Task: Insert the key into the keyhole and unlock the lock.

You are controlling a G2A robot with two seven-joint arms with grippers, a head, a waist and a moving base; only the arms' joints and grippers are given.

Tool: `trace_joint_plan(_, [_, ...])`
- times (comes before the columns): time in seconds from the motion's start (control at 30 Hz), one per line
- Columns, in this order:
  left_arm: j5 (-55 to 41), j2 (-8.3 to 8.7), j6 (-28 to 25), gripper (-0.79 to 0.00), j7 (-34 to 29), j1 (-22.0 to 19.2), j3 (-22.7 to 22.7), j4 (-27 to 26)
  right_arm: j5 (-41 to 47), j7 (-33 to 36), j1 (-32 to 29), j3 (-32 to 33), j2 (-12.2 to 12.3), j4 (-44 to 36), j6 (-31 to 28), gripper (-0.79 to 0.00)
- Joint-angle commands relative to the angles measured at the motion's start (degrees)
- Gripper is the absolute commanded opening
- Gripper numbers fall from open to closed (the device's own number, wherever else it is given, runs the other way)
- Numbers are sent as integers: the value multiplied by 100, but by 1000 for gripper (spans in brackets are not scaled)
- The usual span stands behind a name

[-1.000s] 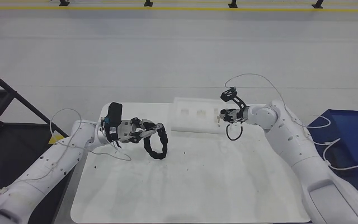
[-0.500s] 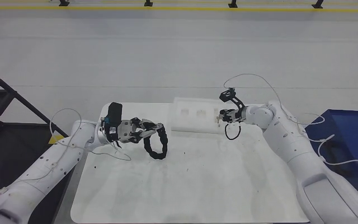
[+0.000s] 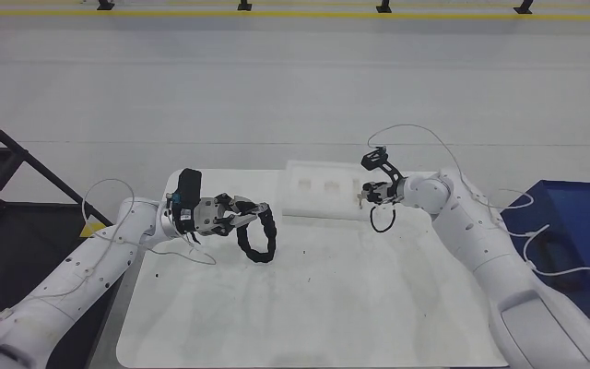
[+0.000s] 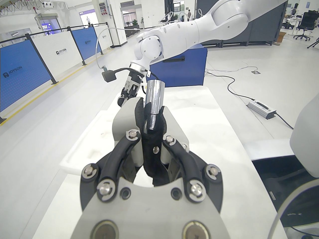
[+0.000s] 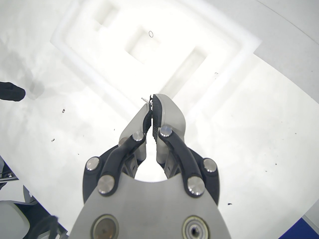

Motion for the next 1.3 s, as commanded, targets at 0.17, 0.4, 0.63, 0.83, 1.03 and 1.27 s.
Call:
trace_joint_plan(0.17, [0, 0, 0, -785, 0, 0, 0, 0, -60, 30, -94, 102, 46, -165, 83, -785])
trace_joint_plan(0.4, [0, 0, 0, -785, 0, 0, 0, 0, -204, 157, -207, 194, 104, -429, 261, -785])
trace_joint_plan(0.63, [0, 0, 0, -785, 0, 0, 0, 0, -194, 225, -286, 249, 113, -423, 328, -785])
trace_joint_plan(0.83, [0, 0, 0, -785, 0, 0, 0, 0, -160, 231, -242, 200, 50, -240, 384, -785])
trace_joint_plan(1.03, [0, 0, 0, -785, 0, 0, 0, 0, -161, 188, -185, 128, -24, -35, 367, -785])
trace_joint_plan(1.27, [0, 0, 0, -785, 0, 0, 0, 0, -166, 131, -89, 69, -107, 212, 383, -785])
